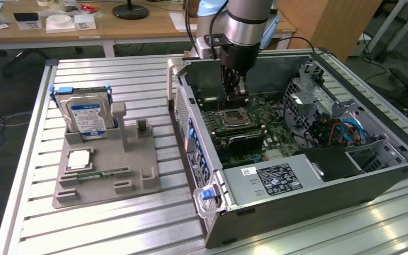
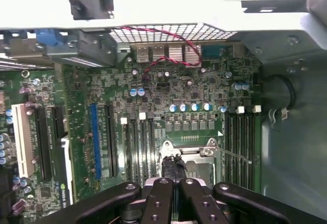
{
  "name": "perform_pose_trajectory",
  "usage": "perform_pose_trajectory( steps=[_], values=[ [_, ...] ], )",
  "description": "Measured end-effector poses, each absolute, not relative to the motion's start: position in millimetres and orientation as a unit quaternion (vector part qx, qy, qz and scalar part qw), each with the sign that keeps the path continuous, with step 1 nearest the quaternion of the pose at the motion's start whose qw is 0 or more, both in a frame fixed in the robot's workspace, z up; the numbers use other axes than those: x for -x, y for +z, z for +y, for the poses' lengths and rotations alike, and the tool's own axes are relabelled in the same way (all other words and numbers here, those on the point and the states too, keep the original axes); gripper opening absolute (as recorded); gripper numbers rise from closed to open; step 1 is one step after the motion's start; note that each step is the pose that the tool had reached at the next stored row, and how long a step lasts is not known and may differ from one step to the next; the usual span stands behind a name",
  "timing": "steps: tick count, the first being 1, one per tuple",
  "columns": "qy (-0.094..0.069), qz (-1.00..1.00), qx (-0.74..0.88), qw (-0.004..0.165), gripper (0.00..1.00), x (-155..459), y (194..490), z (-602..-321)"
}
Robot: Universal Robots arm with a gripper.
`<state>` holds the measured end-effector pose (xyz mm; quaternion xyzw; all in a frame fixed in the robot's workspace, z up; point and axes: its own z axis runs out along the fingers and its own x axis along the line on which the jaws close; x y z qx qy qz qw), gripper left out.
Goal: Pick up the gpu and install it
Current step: 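Press down on the gpu until it lock into place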
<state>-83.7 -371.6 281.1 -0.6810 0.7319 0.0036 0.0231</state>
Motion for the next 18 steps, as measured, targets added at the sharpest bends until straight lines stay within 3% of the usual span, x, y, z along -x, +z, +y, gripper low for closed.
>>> perform_pose_trajectory(
  steps=[18],
  values=[
    [0.004,0.732,0.681,0.023,0.11,84,286,-404]
  ],
)
